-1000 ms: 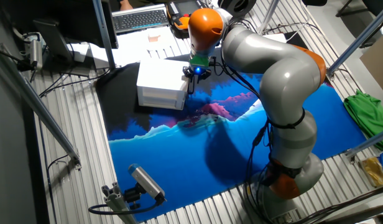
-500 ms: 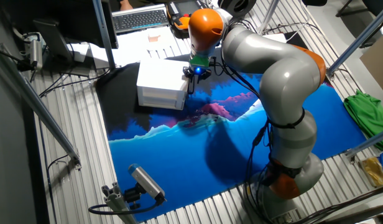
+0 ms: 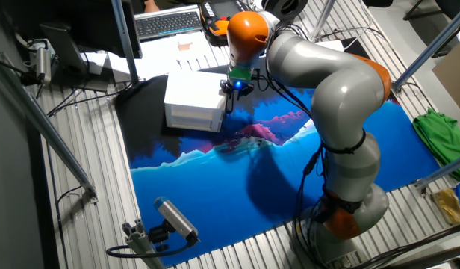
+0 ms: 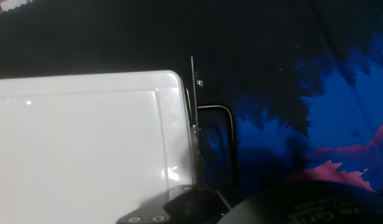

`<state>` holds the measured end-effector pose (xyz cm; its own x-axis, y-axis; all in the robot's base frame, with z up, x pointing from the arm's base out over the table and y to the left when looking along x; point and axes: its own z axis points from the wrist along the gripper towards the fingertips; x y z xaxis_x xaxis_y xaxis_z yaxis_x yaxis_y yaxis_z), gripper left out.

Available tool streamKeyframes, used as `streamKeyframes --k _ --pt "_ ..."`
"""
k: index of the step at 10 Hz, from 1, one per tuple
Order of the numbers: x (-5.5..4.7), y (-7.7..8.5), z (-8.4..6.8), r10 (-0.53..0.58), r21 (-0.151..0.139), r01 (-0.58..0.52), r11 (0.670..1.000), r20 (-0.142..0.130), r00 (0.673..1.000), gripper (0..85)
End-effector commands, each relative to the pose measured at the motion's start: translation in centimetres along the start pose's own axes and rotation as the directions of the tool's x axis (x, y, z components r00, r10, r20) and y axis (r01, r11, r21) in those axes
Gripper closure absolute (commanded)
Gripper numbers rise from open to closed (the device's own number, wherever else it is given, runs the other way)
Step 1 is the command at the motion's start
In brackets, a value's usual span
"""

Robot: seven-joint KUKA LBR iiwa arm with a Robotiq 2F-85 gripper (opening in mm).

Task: Grasp the handle and open the drawer

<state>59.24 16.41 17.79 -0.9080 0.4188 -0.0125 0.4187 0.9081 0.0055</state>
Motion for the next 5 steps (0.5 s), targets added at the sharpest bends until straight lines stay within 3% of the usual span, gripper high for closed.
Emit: streamKeyframes --k 1,2,3,5 --pt "-0.05 -0.03 0.05 -0.002 0.000 0.002 1.000 0.000 1.000 51.0" --pt "-0.09 -0.04 0.09 -0.002 0.000 0.002 1.000 0.000 1.000 51.0" --pt "-0.10 -0.05 0.13 0.000 0.000 0.000 1.000 0.000 1.000 68.0" --pt "-0.07 -0.05 0.22 0.001 0.000 -0.001 1.000 -0.002 1.000 68.0"
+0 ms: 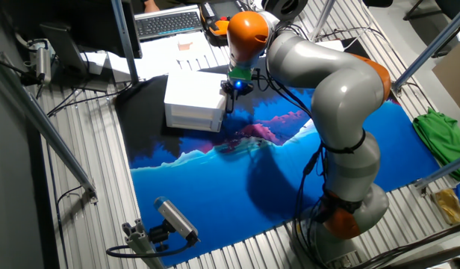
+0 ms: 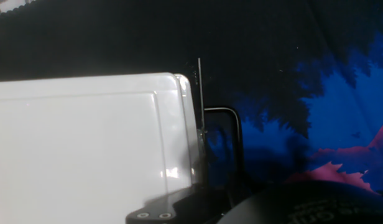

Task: Grasp the handle and open the drawer

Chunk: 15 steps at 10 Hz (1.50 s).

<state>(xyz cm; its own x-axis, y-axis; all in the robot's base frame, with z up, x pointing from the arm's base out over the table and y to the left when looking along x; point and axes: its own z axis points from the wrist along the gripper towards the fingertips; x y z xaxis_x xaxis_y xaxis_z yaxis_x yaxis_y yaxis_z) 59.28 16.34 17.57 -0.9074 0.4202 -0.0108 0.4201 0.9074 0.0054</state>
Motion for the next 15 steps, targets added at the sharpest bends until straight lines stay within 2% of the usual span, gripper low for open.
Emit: streamKeyframes --k 1,4,5,7,15 --pt "0.04 0.02 0.01 0.001 0.003 -0.001 1.000 0.001 1.000 68.0" --pt "0.12 0.04 0.01 0.001 0.000 -0.001 1.000 0.000 1.000 68.0" --pt "0.14 0.03 0.01 -0.003 -0.006 0.003 1.000 -0.002 1.000 85.0" --pt "0.19 0.06 0.02 -0.005 0.009 0.005 1.000 0.008 1.000 85.0" --pt "0.38 -0.27 0.06 -0.045 -0.005 0.045 0.999 0.003 0.999 85.0"
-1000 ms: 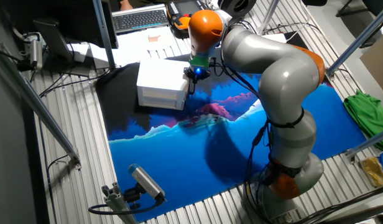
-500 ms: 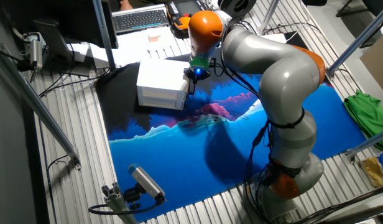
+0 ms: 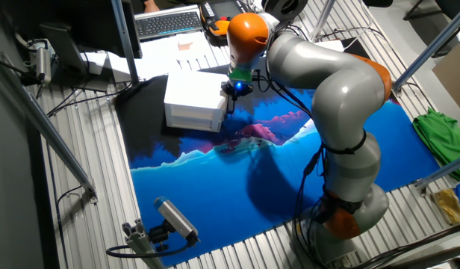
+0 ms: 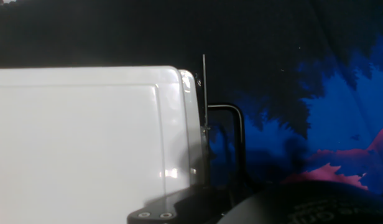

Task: Grasp the handle and open the drawer

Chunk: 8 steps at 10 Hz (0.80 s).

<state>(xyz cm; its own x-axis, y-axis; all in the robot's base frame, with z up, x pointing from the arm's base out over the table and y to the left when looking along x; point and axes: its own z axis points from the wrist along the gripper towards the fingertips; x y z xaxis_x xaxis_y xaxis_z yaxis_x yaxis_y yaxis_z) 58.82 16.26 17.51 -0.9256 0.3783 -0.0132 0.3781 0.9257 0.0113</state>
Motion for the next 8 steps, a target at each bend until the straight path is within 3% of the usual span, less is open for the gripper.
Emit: streamKeyframes --k 1,4,8 --pt "0.00 -0.01 -0.07 -0.002 -0.003 0.002 1.000 -0.001 1.000 85.0" --pt "-0.01 -0.04 -0.69 -0.005 0.000 0.005 1.000 -0.007 1.000 85.0" --pt "-0.05 -0.55 -0.28 -0.013 0.001 0.013 1.000 0.001 1.000 85.0"
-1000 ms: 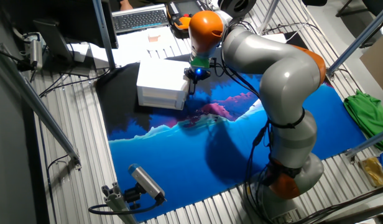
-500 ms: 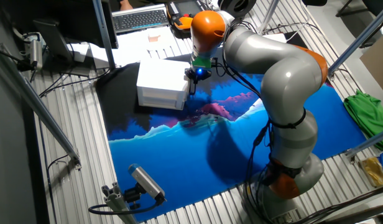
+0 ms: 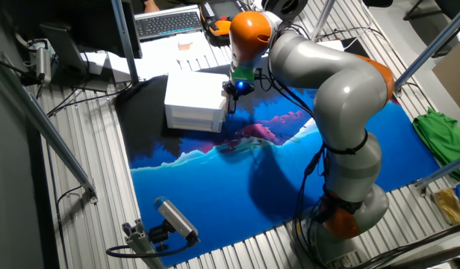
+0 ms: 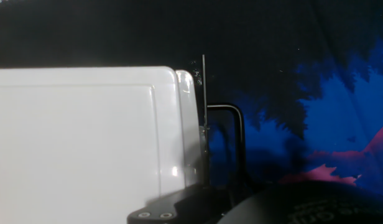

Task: Grasp the handle and open the drawer

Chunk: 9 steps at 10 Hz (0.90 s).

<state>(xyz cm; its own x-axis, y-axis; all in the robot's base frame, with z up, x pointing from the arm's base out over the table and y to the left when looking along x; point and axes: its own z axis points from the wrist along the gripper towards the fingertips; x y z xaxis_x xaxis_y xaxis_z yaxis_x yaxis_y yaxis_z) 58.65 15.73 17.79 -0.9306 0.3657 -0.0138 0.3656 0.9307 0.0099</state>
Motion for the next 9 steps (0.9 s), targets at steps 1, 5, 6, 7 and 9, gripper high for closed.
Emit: streamKeyframes --k 1,5,6,7,9 --pt "0.0 -0.1 0.1 -0.001 -0.002 0.001 1.000 0.000 1.000 85.0" --pt "-0.2 -0.8 0.3 -0.010 -0.003 0.010 1.000 0.002 1.000 85.0" --pt "-0.2 -1.0 0.4 -0.013 -0.005 0.013 1.000 0.004 1.000 85.0" --pt "-0.2 -1.1 0.4 -0.013 -0.005 0.013 1.000 0.006 1.000 85.0" --pt "-0.1 -1.6 0.4 -0.018 -0.008 0.018 1.000 0.006 1.000 85.0"
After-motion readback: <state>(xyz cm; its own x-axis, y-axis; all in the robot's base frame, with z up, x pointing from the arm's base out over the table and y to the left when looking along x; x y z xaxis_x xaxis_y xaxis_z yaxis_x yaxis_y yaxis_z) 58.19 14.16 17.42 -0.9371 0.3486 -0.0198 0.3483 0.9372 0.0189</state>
